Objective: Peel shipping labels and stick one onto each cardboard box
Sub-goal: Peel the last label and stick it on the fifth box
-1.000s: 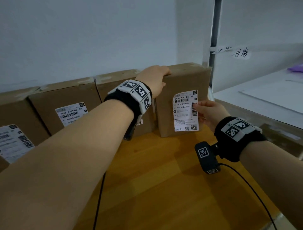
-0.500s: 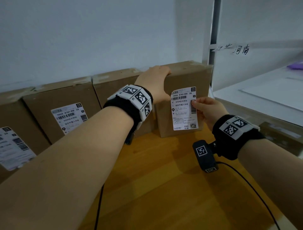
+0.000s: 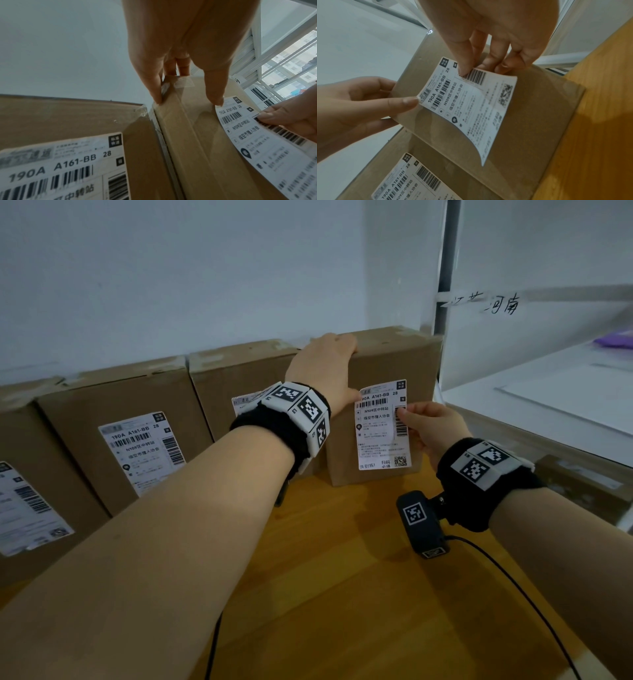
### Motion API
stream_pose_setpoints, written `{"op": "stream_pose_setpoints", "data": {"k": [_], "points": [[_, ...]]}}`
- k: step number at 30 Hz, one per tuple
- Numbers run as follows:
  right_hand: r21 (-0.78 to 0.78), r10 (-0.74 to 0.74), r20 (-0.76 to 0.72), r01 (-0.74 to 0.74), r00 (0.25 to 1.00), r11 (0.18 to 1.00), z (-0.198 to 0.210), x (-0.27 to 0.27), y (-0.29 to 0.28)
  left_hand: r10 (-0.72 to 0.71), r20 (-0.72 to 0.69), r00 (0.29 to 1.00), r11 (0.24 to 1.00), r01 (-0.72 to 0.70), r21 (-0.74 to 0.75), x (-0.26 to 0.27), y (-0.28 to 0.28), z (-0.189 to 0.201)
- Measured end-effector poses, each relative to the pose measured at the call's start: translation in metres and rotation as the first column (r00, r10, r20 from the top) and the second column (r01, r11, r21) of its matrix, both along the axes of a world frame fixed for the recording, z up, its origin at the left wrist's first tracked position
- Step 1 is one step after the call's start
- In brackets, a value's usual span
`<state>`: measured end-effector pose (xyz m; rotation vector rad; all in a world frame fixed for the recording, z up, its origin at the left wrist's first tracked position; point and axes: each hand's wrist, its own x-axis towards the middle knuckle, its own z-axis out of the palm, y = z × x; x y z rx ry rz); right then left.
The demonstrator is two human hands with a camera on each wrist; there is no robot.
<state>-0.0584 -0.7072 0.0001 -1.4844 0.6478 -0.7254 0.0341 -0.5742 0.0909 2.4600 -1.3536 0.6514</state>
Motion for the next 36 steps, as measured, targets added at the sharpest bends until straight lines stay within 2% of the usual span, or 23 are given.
{"op": "stream_pose_setpoints", "data": {"k": [19, 36], "points": [[-0.091, -0.11, 0.011, 0.111, 0.994, 0.99, 0.002, 0.001, 0.005, 0.015, 0.015, 1.0, 1.0, -0.015, 0.005, 0.003, -0.004, 0.0], [-0.386, -0.29, -0.108, 0.229, 0.951, 0.894, 0.007, 0.005, 0.013, 0.011, 0.019, 1.0, 1.0, -0.012, 0.011, 0.004, -0.004, 0.0]]}}
